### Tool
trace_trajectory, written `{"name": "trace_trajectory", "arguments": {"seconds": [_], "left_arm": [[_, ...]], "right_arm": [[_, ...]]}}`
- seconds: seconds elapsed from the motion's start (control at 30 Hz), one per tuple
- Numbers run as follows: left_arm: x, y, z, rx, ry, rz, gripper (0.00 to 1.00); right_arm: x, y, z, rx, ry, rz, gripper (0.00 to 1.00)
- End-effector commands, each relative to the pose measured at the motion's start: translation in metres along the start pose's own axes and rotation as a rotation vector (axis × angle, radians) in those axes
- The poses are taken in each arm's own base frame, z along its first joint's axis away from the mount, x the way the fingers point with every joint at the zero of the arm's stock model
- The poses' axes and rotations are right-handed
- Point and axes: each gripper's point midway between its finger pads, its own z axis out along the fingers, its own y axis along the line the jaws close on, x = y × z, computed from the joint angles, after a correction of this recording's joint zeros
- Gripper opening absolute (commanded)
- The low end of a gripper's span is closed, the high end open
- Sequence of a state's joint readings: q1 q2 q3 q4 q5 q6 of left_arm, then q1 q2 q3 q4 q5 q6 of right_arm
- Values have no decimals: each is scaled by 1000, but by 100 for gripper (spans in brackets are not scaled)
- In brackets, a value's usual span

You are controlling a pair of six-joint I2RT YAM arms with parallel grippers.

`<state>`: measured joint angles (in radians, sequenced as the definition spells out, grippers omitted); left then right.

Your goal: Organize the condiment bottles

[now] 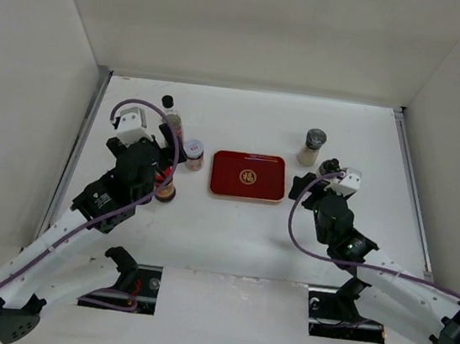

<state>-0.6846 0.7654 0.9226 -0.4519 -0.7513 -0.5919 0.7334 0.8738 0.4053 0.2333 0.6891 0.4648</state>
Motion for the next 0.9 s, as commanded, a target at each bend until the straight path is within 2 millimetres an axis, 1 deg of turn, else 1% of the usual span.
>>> {"name": "trace_trajectory", "arguments": {"seconds": [0.0,0.03,0.1,0.2,0.23,0.27,0.3,0.33,0.37,0.4,0.43,0.47,0.5,0.53,0.57,0.6,0.63,0.67,0.7,0.73,0.77,0.8,0.83,0.87], "left_arm": [[-12,2,7,-14,-44,2,100],[-13,3,10,-23,-52,11,100],[-17,5,15,-39,-69,18,100],[-17,-1,20,-17,-89,13,100],[-19,-2,23,-23,-100,25,100],[-21,-1,27,-35,-111,38,100],[-24,0,30,-50,-121,47,100],[-27,3,35,-76,-135,52,100],[-30,7,39,-101,-149,55,100],[-29,8,43,-114,-155,60,100],[-27,8,49,-119,-156,65,100],[-24,9,55,-128,-151,74,100],[-19,8,60,-131,-136,86,100],[-13,5,62,-125,-119,97,100],[-7,5,61,-123,-106,105,92],[-2,7,57,-126,-98,115,78],[3,12,52,-136,-96,121,68],[7,20,46,-153,-95,130,60],[13,28,39,-166,-88,144,57],[19,36,32,-176,-74,163,57],[25,43,25,-188,-55,180,61],[34,52,19,-194,-27,188,67],[44,59,13,-198,8,191,75],[54,65,8,-199,46,185,82]], "right_arm": [[-23,12,-1,-33,-77,76,100],[-23,15,0,-45,-76,76,100],[-16,20,2,-74,-57,69,100],[-12,29,2,-116,-34,65,100],[-13,31,1,-125,-35,69,98],[-15,32,1,-131,-40,74,83],[-15,32,0,-133,-43,80,64],[-15,32,0,-137,-44,82,48],[-14,32,-1,-138,-39,80,36],[-15,33,-2,-142,-37,80,27],[-16,34,-3,-147,-36,82,24],[-16,34,-3,-148,-34,81,23],[-17,34,-3,-148,-34,80,24],[-16,34,-3,-148,-34,80,28],[-14,34,-2,-146,-30,76,36],[-11,34,-1,-144,-23,72,44],[-9,34,0,-142,-13,65,52],[-9,35,1,-144,-10,60,63],[-9,36,1,-144,-11,57,72],[-9,36,1,-145,-10,57,83],[-9,36,1,-146,-12,59,90],[-9,36,1,-146,-11,58,96],[-9,36,1,-145,-10,57,99],[-10,36,1,-146,-12,59,100]]}}
